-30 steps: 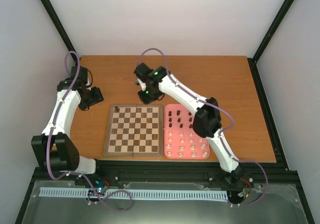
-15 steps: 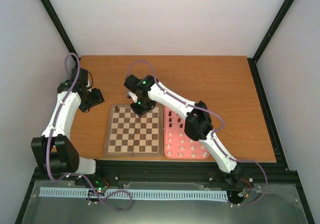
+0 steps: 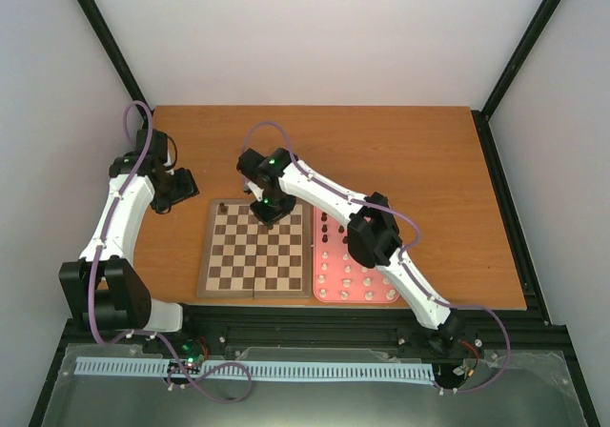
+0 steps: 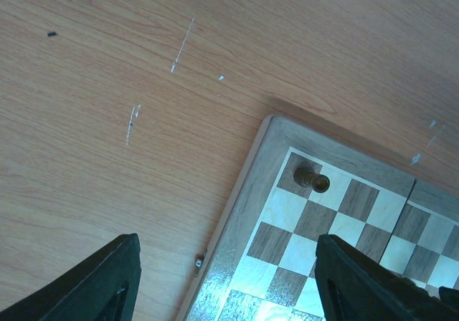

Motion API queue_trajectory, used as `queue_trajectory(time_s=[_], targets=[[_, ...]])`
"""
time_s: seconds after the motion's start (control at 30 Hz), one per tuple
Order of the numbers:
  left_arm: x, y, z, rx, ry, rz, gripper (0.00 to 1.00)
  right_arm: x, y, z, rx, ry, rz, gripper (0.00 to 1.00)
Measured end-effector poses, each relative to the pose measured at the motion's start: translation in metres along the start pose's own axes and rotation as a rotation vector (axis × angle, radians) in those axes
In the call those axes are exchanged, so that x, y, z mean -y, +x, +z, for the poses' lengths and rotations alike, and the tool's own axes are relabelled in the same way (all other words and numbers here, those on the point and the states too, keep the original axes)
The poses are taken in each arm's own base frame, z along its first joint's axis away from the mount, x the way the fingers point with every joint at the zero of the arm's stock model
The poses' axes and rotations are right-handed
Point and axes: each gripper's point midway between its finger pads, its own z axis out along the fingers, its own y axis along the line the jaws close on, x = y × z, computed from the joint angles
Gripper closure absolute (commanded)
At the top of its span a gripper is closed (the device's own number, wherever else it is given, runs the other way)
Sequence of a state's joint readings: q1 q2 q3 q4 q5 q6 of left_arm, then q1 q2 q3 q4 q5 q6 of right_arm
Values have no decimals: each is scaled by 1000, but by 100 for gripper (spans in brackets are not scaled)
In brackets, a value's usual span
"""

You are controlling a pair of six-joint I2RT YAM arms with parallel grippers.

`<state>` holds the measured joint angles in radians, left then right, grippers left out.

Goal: Set up the chess pieces on the board
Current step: Place the chess piece on the chessboard, then pick up the chess piece from the chessboard.

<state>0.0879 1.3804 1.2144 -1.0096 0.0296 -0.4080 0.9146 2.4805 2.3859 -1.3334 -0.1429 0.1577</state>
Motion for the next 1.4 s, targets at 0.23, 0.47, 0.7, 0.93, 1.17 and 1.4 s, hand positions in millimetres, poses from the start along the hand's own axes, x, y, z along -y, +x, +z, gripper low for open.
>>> queue_trajectory(time_s=[0.23,0.47,0.7,0.93,1.17,1.4], targets=[[0,0,0,0,0,0,24,0,0,0,1,-1,-8,43],[3,0,-1,-2,15,4,28,1,-4,-29,55,9,-13,33],[43,-3,-21,43,68,154,30,36,3,-93,167,15,67,32],[134,59,-35,-6,206,433,30,142,38,-110,180,107,276,32],[155,104,-3,-119,167,515,31,191,75,-75,85,148,372,32],[158,121,25,-181,125,527,34,204,79,-74,102,157,378,32]])
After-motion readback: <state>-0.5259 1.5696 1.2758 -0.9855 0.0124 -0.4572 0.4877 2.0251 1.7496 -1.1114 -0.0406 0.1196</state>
